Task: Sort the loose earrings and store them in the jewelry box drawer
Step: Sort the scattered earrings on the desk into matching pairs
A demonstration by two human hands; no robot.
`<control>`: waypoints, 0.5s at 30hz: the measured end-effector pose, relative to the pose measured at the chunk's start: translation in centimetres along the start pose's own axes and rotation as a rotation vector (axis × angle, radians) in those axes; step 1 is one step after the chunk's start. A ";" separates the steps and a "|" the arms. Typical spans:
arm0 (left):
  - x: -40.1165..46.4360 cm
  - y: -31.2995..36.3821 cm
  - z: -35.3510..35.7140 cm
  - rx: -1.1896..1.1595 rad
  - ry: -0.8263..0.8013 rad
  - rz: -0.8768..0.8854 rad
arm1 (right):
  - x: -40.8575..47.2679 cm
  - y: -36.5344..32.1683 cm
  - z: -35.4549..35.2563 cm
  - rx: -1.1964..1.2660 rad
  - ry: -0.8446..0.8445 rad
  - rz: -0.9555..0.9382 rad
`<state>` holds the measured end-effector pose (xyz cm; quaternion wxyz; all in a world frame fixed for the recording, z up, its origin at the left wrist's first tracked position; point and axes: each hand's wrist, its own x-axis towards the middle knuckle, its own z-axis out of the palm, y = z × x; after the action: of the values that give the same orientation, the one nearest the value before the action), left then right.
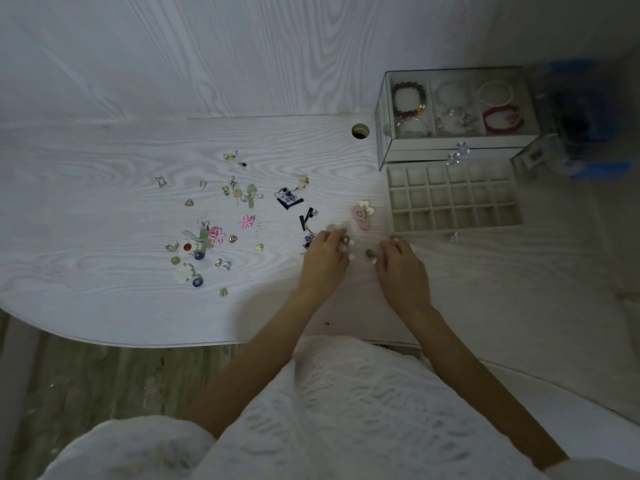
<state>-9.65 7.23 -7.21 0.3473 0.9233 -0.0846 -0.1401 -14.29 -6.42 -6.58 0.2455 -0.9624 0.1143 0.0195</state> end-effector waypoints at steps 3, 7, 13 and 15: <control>-0.5 0.1 0.2 0.010 -0.044 -0.041 | -0.2 -0.1 0.0 0.012 -0.051 -0.011; -0.8 1.2 0.8 -0.051 -0.155 -0.042 | -0.1 -0.6 0.2 0.067 -0.098 0.044; -1.2 1.9 1.5 -0.157 -0.245 -0.024 | 0.1 -1.0 0.0 0.150 -0.093 0.065; -1.4 1.6 0.7 -0.223 -0.242 -0.059 | 0.2 -1.1 -0.3 0.115 -0.107 0.054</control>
<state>-11.26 5.95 -6.41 0.4306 0.8576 -0.0825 -0.2690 -13.86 -5.62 -5.83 0.3054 -0.9409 0.1277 0.0710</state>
